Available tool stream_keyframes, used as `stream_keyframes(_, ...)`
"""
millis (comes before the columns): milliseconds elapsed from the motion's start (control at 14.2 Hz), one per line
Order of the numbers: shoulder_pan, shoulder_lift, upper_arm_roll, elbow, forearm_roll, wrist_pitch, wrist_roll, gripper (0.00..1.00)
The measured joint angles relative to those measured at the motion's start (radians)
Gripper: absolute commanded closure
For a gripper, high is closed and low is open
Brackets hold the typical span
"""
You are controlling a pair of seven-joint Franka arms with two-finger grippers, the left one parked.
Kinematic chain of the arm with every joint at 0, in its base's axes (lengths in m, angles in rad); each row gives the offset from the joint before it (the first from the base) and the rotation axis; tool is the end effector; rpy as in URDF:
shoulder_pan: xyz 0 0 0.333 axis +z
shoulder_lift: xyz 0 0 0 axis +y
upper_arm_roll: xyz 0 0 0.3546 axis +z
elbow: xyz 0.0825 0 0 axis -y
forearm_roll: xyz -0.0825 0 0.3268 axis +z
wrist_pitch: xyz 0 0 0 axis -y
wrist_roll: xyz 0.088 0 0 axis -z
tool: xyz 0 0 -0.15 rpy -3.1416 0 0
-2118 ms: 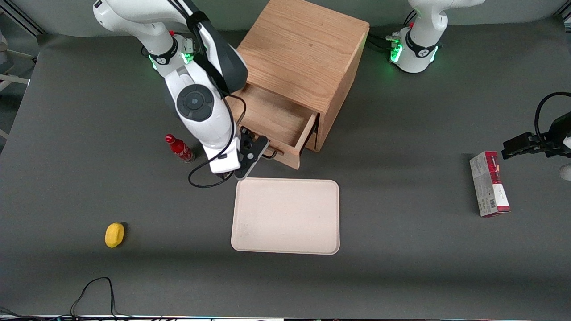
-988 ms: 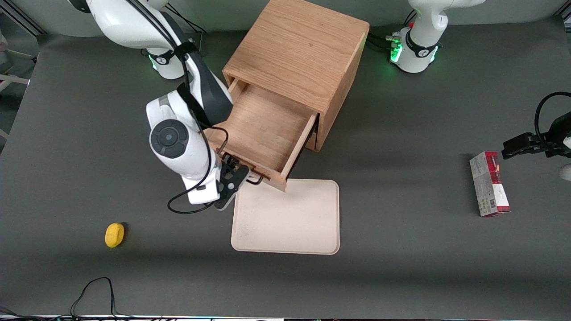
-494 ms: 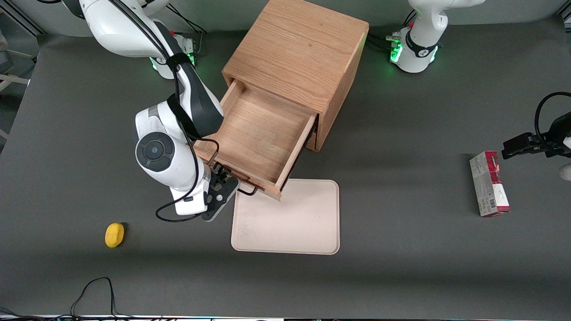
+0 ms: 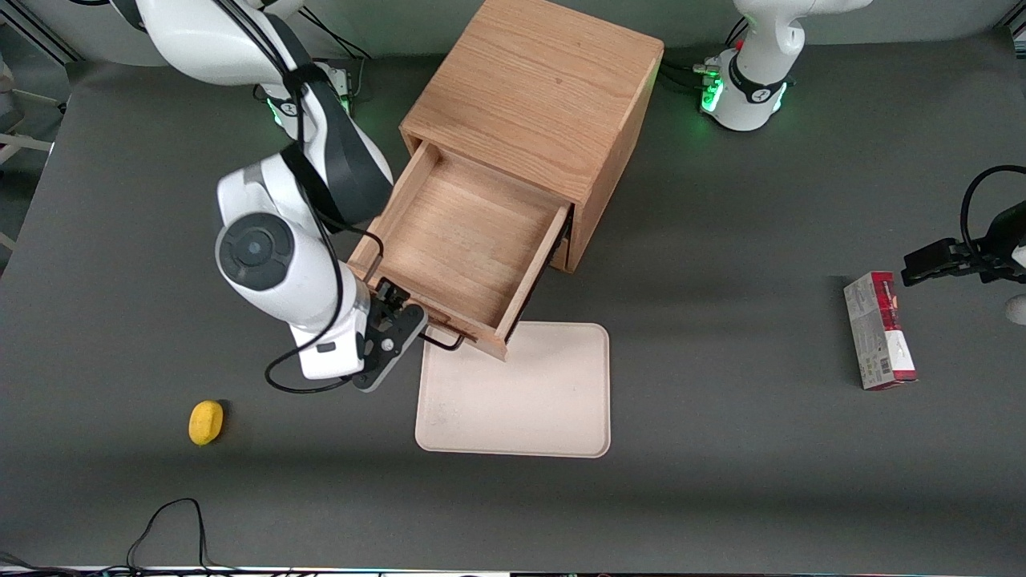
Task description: Open upper drawer
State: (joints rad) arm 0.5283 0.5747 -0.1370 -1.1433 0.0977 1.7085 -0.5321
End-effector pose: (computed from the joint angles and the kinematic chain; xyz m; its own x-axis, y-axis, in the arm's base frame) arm 0.6165 0.2960 0.4708 0.5968 0.8024 0.0072 0.8023 -0.5965 -0.0218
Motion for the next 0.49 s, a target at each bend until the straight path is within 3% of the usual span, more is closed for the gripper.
stream_keyframes(212,-0.002,-0.047,-0.008,0.062,-0.007,-0.07,0.015,0.0)
stream_keyframes(494,-0.006,-0.153,-0.087,0.068,-0.022,-0.188,0.16,0.0)
